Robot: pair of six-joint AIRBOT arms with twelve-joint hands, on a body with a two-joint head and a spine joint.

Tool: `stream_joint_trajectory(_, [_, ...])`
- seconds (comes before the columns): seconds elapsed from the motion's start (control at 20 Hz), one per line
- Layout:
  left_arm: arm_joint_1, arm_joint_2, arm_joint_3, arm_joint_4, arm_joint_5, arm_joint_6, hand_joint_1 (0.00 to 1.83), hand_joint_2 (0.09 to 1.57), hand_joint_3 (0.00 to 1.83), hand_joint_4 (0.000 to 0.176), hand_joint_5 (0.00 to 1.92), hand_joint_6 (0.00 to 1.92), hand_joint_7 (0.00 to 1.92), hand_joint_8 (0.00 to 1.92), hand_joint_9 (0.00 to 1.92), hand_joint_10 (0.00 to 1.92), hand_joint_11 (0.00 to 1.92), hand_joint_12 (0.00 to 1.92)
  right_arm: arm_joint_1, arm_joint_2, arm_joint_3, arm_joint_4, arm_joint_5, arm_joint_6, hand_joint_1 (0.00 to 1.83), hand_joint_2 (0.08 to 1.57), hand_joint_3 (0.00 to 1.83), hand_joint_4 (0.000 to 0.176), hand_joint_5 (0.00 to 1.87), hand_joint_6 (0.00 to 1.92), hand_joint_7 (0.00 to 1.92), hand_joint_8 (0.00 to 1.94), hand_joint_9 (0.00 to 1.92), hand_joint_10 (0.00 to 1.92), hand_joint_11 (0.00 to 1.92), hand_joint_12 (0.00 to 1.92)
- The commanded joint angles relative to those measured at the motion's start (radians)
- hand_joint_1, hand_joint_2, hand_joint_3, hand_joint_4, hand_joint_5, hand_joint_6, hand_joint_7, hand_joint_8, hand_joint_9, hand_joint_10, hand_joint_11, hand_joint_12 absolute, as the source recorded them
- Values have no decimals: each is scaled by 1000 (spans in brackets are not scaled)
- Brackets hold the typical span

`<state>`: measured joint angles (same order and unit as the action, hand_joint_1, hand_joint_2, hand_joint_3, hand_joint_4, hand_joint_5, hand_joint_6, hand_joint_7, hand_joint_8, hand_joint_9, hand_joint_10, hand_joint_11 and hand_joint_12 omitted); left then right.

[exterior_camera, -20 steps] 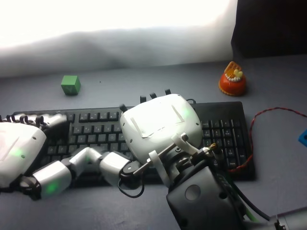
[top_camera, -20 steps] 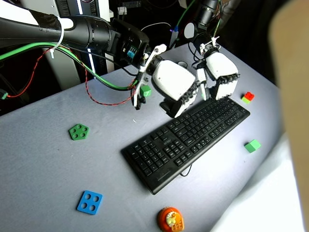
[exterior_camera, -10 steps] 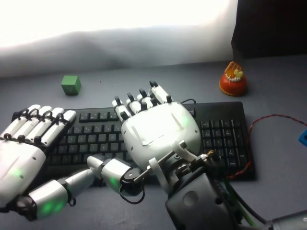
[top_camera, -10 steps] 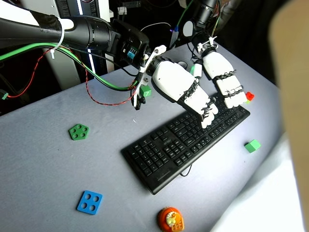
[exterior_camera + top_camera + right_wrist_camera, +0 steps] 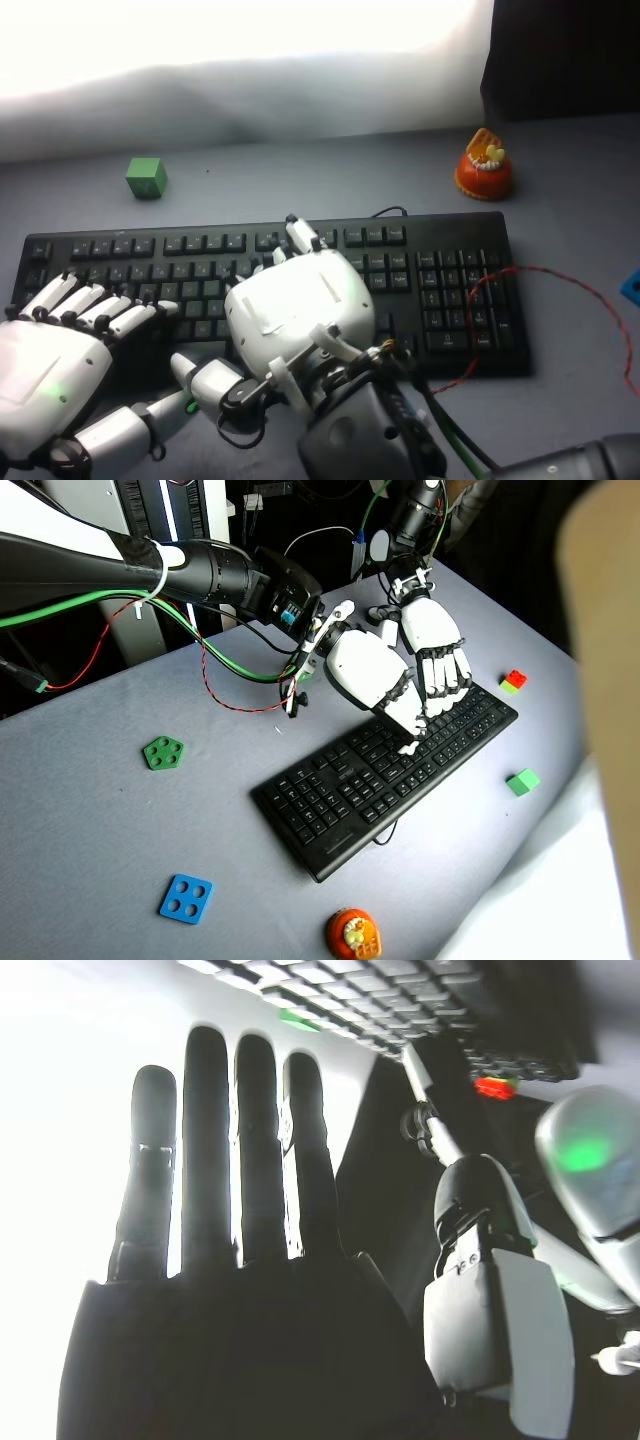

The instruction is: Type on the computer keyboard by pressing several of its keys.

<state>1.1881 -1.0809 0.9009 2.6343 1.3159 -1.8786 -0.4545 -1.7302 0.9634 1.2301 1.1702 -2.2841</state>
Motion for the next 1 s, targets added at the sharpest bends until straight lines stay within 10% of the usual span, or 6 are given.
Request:
stream_joint_trajectory(0.0, [3,-3,10,26,91,3,40,1283,0,9,294,401,295,741,134,1033,0,1266,1,-3,8,-103,45,5,2,1206,1,0,523,288,663,67,325,788,0,1488])
stream_joint_trajectory(0.55, [-46,-11,60,25,67,3,68,1290,0,1,214,640,264,736,104,1024,0,1241,-19,-16,52,-128,22,37,49,1205,0,0,550,358,648,348,321,1022,0,1522])
stream_joint_trajectory(0.7, [-52,-11,72,25,60,4,61,1302,1,0,451,828,435,340,132,708,0,1089,-20,-14,56,-139,22,41,36,1210,0,0,609,834,683,283,400,757,0,1432])
stream_joint_trajectory(0.8, [-54,-11,75,25,57,4,42,1310,1,0,388,789,468,267,143,669,0,1026,-21,-13,57,-139,23,44,36,1212,0,0,523,800,736,241,468,701,0,1435])
stream_joint_trajectory(0.85, [-58,-11,78,25,53,4,75,1303,0,0,254,443,584,233,300,806,0,1192,-22,-13,57,-139,23,44,34,1222,3,0,512,405,765,691,522,1092,19,1553])
stream_joint_trajectory(0.95, [-62,-11,79,25,51,4,70,1303,0,0,280,312,615,230,334,861,0,1253,-22,-12,57,-139,23,44,50,1219,1,0,600,333,670,871,459,1178,27,1588])
